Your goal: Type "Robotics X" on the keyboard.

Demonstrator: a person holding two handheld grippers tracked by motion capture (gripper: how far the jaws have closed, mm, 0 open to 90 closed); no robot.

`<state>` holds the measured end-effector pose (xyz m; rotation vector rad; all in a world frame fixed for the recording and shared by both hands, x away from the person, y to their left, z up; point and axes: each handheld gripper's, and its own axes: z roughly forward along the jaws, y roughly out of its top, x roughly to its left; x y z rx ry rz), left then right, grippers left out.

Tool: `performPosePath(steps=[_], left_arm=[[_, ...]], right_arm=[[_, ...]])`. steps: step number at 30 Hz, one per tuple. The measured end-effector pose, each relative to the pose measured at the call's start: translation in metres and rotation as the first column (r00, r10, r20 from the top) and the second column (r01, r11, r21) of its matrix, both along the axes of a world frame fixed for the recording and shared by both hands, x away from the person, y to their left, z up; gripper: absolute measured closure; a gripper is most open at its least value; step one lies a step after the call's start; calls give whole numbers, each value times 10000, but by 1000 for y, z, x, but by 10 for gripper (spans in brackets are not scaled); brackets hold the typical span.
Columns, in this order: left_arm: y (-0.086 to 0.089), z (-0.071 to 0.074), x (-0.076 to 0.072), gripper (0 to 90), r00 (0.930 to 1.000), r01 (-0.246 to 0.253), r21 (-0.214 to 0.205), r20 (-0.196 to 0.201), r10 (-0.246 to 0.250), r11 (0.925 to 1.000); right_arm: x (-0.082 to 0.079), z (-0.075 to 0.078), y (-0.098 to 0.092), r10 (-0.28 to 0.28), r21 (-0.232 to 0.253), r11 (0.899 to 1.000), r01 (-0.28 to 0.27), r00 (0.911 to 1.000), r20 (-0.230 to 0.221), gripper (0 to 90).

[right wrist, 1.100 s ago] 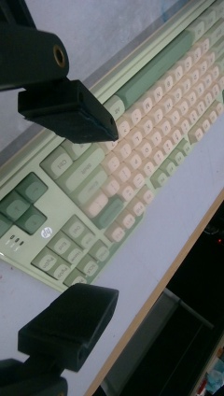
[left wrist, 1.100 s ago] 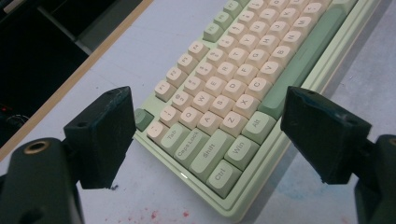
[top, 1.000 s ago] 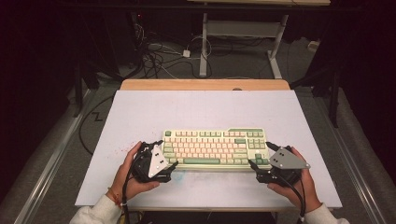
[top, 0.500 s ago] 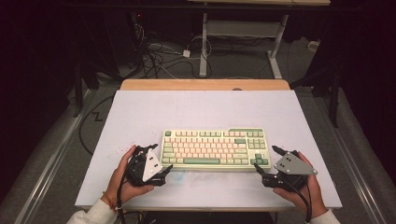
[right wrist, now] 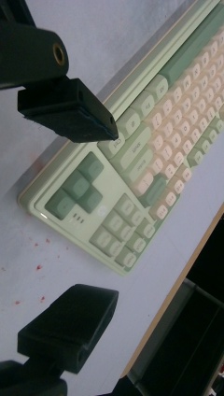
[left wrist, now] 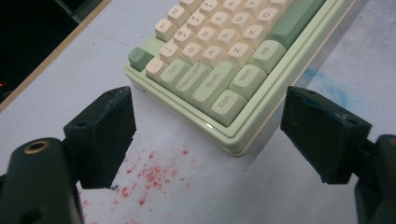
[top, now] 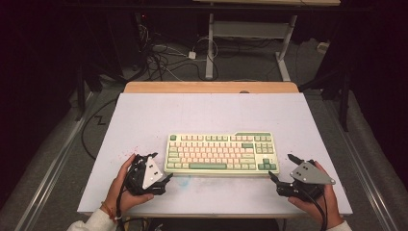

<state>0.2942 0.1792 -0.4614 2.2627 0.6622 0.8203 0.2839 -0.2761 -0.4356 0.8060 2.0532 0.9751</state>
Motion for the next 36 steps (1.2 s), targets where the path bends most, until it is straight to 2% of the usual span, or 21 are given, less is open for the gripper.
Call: performPosePath(steps=[11,15,28,36], left_arm=[[10,-10,-5,166,9990,-189,133,-404,194,9997],[13,-12,-7,166,9981,-206,141,-570,214,9997],[13,-10,-10,166,9989,-95,32,-468,96,9999],[12,-12,-8,166,9984,-38,51,-565,41,10000]], right_arm=[[-7,-12,-9,-324,-55,9995,323,9991,-263,186],[-9,-14,-13,-415,74,9991,418,9984,-381,186],[-13,-14,-9,-297,-128,9995,294,9992,-271,174],[-13,-14,-6,-245,-153,9996,241,9992,-305,174]])
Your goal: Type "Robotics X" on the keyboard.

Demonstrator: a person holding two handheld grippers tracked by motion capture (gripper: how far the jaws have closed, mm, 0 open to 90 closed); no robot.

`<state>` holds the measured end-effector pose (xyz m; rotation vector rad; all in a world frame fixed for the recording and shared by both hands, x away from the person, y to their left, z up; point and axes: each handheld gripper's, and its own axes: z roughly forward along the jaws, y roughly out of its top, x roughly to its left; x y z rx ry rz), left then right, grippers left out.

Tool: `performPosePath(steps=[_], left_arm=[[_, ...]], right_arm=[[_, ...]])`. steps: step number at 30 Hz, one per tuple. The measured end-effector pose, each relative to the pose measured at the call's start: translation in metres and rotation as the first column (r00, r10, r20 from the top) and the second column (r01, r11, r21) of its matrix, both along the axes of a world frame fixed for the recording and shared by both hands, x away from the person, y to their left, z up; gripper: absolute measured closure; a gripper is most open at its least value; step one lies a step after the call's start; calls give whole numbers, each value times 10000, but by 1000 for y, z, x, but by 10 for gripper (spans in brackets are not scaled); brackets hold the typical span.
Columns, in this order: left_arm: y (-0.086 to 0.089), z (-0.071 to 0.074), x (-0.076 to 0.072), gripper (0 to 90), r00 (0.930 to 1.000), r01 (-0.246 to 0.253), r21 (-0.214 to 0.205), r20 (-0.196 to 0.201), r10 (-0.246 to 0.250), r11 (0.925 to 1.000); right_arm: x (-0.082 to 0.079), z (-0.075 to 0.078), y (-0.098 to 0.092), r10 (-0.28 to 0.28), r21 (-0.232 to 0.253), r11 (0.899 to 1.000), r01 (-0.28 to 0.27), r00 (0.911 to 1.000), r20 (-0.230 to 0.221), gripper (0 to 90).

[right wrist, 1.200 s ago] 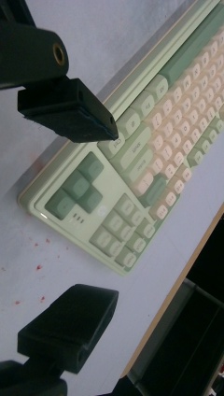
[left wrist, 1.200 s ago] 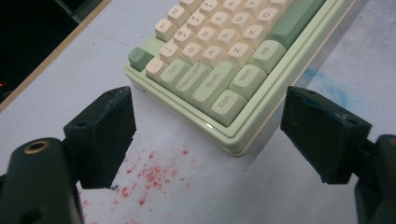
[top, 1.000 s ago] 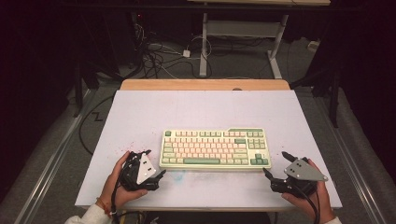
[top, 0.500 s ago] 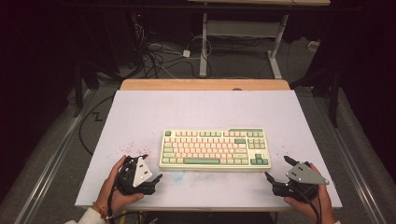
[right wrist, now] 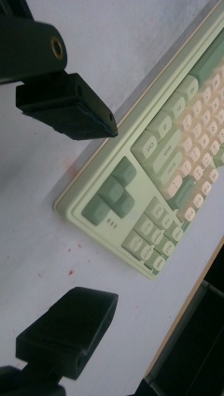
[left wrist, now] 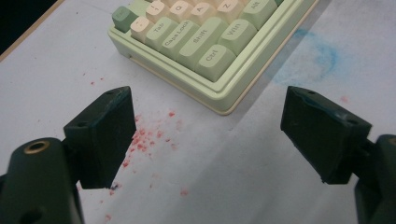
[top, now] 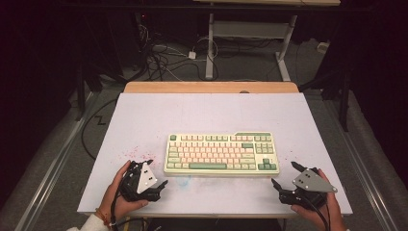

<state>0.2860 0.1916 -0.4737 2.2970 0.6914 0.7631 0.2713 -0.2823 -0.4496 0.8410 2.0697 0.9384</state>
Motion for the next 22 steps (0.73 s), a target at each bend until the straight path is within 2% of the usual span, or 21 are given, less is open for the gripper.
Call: performPosePath(steps=[22], left_arm=[[-5,-2,5,166,9998,73,135,-193,-71,9999]], right_arm=[[0,-2,-1,91,-81,9999,-91,10000,-3,174]])
